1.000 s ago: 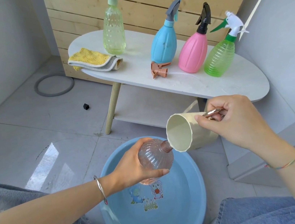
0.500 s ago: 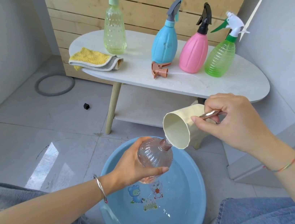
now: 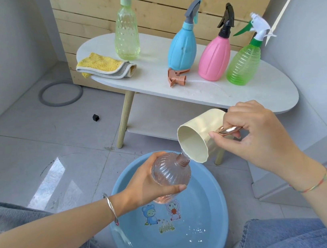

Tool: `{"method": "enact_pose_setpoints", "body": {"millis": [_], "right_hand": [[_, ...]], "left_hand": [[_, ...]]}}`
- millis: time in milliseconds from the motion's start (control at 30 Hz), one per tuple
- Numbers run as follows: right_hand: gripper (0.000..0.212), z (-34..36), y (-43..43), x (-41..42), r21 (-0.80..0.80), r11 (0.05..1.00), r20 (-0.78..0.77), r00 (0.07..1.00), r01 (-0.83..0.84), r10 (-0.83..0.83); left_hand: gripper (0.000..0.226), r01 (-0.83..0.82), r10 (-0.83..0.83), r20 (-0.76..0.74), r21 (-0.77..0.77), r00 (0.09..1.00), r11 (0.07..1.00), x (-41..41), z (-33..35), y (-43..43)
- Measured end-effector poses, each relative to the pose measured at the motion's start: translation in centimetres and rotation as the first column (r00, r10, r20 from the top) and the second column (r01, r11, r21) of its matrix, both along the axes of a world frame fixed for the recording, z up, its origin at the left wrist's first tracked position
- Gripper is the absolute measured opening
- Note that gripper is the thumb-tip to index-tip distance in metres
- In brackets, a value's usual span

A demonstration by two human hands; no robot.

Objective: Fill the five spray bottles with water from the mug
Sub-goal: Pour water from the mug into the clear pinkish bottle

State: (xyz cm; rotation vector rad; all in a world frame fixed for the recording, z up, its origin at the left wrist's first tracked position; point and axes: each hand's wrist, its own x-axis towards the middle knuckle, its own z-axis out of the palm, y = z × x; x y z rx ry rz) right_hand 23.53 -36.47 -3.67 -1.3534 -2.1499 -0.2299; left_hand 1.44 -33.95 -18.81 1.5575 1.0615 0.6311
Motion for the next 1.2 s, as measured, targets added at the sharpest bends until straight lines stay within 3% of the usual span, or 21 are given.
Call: {"method": "enact_pose_setpoints", "body": {"millis": [333,733,867,1000,1100,1200], "right_hand": [[0.037,-0.2,-0.1,-0.5,0.074,0.991,0.079,0.991,-0.111,0.105],[0.038,-0.6,-0.4,-0.8,0.107,0.989,0.107,0.990,-0.099,0.088],[0.042,-0.1,-0.4,0.6,-0.024,1.000,-0.140,0.990,0.007,-0.010],[0.043,-1.3,0.2,2.7,-0.267,0.955,-0.472,0.847,0.127,-0.244],[0.056,-4.1,1.0,4.7,-0.412,0.895,-0.513,0.769,0.167,-0.380],[0.052,-8.6,1.0,5.7,-0.581,0.793,-0.457,0.733,0.183,-0.504]], "left_hand": [[0.090,-0.014,0.014,-0.030,0.010,0.999,1.000,0.0,-0.2,0.2],[0.086,-0.012,0.012,-0.002,0.003,1.000,1.000,-0.1,-0.4,0.2],[0.089,-0.042,0.043,0.038,-0.027,0.998,0.999,-0.1,-0.4,0.3],[0.082,-0.097,0.101,0.102,-0.047,0.990,0.994,-0.1,0.1,0.4],[0.084,-0.112,0.118,0.151,-0.049,0.981,0.992,-0.1,0.4,0.5],[0.090,-0.115,0.121,0.158,-0.047,0.980,0.992,-0.2,0.4,0.5]]}}
